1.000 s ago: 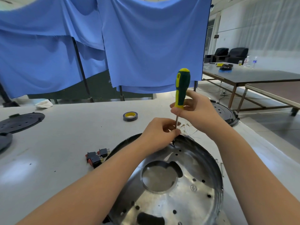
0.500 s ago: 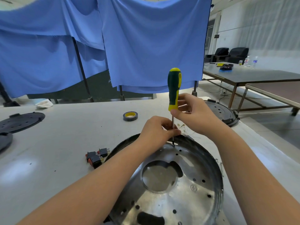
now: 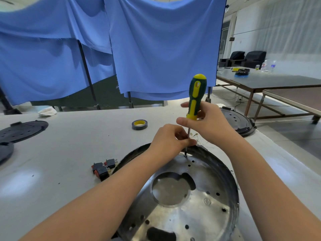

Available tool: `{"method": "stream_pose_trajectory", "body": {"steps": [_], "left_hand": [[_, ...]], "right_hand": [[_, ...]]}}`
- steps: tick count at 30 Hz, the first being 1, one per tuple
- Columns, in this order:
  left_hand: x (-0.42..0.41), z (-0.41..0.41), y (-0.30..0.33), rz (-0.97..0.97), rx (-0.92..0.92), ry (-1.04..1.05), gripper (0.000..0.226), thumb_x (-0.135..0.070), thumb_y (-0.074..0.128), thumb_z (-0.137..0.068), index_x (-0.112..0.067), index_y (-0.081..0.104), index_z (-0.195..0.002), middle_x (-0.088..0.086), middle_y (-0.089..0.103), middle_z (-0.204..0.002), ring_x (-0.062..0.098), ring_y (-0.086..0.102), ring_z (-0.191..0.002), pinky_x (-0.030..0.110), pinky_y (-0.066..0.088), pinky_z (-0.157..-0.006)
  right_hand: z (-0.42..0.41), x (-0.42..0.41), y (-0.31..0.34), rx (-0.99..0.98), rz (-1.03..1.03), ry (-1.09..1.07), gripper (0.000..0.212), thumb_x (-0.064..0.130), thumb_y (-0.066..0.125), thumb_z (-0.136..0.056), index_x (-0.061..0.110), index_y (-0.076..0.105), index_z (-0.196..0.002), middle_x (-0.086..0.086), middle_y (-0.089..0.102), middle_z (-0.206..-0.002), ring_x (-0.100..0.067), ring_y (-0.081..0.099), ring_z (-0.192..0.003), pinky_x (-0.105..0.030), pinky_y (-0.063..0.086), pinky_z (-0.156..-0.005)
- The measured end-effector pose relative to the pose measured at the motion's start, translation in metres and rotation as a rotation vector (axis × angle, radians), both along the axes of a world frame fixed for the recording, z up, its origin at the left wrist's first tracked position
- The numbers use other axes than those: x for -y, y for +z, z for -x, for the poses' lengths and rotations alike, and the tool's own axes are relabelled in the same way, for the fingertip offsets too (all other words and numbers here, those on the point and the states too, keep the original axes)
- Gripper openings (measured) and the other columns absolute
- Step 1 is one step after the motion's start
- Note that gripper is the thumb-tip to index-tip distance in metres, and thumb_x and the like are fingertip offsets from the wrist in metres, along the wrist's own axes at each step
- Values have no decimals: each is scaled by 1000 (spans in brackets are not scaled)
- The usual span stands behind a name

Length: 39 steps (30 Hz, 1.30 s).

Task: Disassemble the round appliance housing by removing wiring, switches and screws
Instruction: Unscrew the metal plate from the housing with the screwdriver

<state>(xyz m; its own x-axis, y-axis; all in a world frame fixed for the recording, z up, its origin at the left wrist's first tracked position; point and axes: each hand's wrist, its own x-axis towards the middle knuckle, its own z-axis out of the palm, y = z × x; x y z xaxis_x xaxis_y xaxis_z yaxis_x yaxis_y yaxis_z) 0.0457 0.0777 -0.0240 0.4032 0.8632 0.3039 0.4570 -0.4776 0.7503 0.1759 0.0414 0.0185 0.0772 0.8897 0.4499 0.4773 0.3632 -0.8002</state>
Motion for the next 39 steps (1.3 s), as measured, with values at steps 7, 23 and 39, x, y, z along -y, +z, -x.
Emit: {"method": "stream_pose_trajectory", "body": {"steps": [7,23,39], "left_hand": [[4,1,0,6,-29,-97,16,-20,61,-91,-18,72,-102,-6,71,-85,12,64,-83,29,52,-82],[-1,2,0,4,10,-59,7,-28,68,-86,-22,68,-87,-8,68,-80,10,63,-77,25,49,-72],[-2,18,21,80,292,29,9,-14,66,-88,-16,67,-79,-4,71,-67,7,69,-57,18,53,-50]], "right_hand": [[-4,-2,1,-55,65,81,28,20,70,-83,29,52,-102,7,72,-101,-7,69,-90,-19,54,-78],[-5,0,0,-35,78,38,65,10,71,-82,30,39,-135,4,72,-95,-6,69,-78,-20,52,-71],[-10,0,-3,207,229,69,29,14,62,-88,27,59,-114,6,68,-104,-8,64,-94,-28,53,-84]]}}
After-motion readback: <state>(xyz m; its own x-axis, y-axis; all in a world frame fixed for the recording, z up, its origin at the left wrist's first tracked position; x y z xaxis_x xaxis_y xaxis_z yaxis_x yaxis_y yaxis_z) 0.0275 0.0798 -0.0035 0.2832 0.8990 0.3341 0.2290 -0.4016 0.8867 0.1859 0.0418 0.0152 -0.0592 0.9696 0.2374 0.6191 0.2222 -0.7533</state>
